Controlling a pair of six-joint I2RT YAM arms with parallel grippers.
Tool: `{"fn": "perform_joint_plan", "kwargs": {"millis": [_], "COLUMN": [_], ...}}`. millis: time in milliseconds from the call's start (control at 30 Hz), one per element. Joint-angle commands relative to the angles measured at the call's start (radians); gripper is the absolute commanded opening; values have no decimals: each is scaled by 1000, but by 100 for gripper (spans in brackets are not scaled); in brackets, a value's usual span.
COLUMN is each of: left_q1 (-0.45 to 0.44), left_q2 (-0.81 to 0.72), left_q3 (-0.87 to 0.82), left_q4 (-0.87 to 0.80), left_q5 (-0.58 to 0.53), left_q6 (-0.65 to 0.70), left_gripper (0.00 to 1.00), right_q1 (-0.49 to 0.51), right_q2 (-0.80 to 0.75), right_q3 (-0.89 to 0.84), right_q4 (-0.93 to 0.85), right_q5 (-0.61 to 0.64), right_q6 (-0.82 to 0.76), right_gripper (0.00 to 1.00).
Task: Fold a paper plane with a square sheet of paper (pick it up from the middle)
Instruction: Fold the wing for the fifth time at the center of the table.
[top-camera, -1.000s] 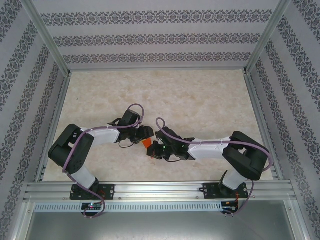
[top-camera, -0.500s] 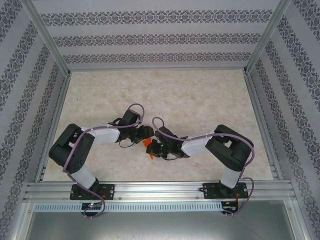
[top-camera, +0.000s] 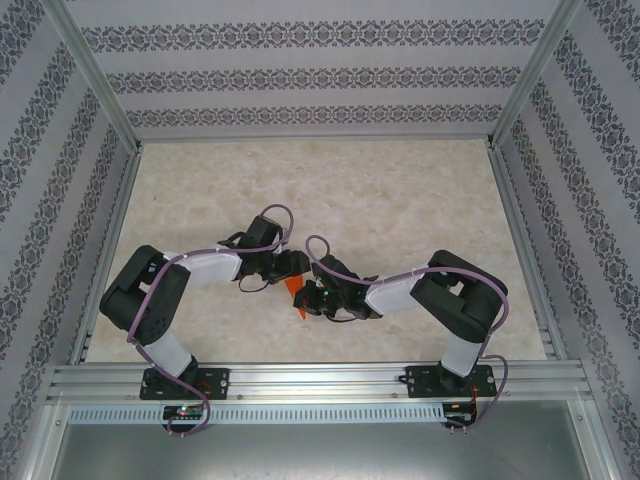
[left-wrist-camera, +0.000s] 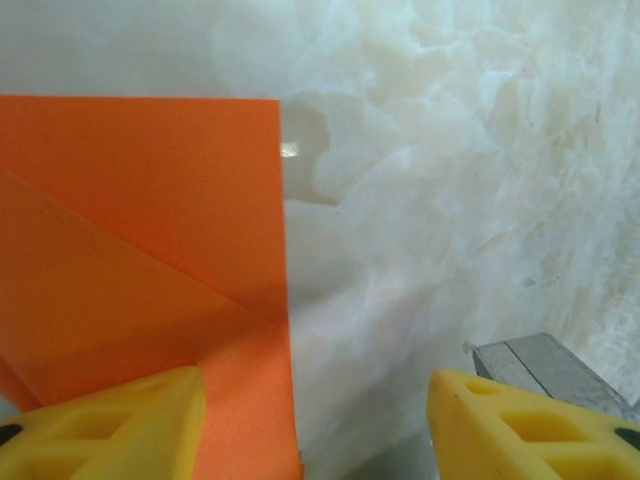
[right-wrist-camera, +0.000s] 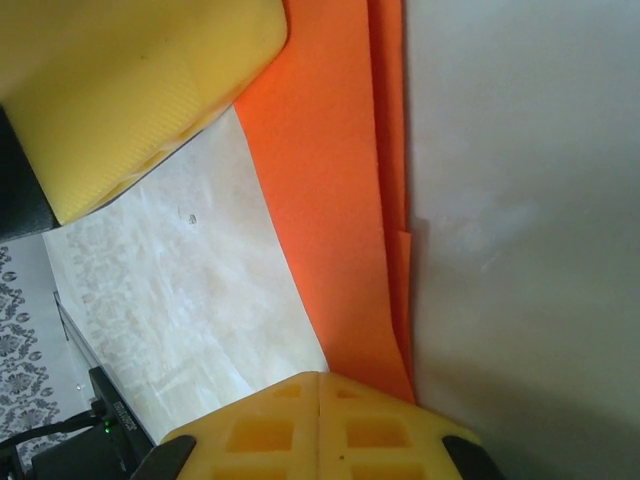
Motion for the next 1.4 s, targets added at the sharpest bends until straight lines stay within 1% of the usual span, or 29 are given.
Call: {"fn": "perform_joint_plan", "kwargs": {"millis": [0, 67, 167, 233, 300, 367, 533, 667, 733, 800, 900, 1033, 1167, 1200, 1367], "left_q1": [-1, -1, 2, 6, 6, 7, 8, 8, 11, 12, 17, 25, 30, 34, 53], "left_q2": [-38, -94, -198, -246, -275, -290, -256, -212, -194, -168, -145, -160, -197, -199, -151], "left_q3": [38, 40, 27, 8, -18, -50, -107, -115, -112, -103, -105, -125, -148, -156, -160], "left_q4": [45, 31, -22, -47, -53, -37, 54, 115, 129, 128, 127, 135, 105, 105, 140], "left_q5": [84, 86, 9, -14, -22, -27, -18, -15, -15, -18, -16, -10, -21, -22, 9], "left_q6": [70, 97, 118, 120, 124, 116, 76, 53, 42, 42, 39, 37, 48, 51, 44], "left_gripper": [64, 65, 66, 65, 63, 57, 44, 30, 25, 17, 14, 13, 4, 0, 0], "right_q1": [8, 8, 7, 6, 8, 8, 9, 10, 9, 10, 9, 9, 11, 11, 17], "right_q2": [56, 56, 56, 57, 57, 55, 50, 54, 57, 57, 57, 58, 64, 66, 74], "right_q3": [-50, -41, -31, -25, -19, -19, -22, -22, -23, -24, -26, -25, -19, -16, 1], "right_q4": [-233, -246, -256, -262, -274, -274, -265, -262, -259, -257, -257, -260, -259, -260, -272], "right_q5": [-5, -2, -2, -5, -3, -2, 0, 2, 1, 1, 3, 5, 6, 6, 10], "right_q6": [-33, -40, -44, -49, -55, -55, -51, -50, -47, -47, -44, -42, -40, -39, -41], "right_gripper": [0, 0, 0, 0, 0, 0, 0, 0, 0, 0, 0, 0, 0, 0, 0]}}
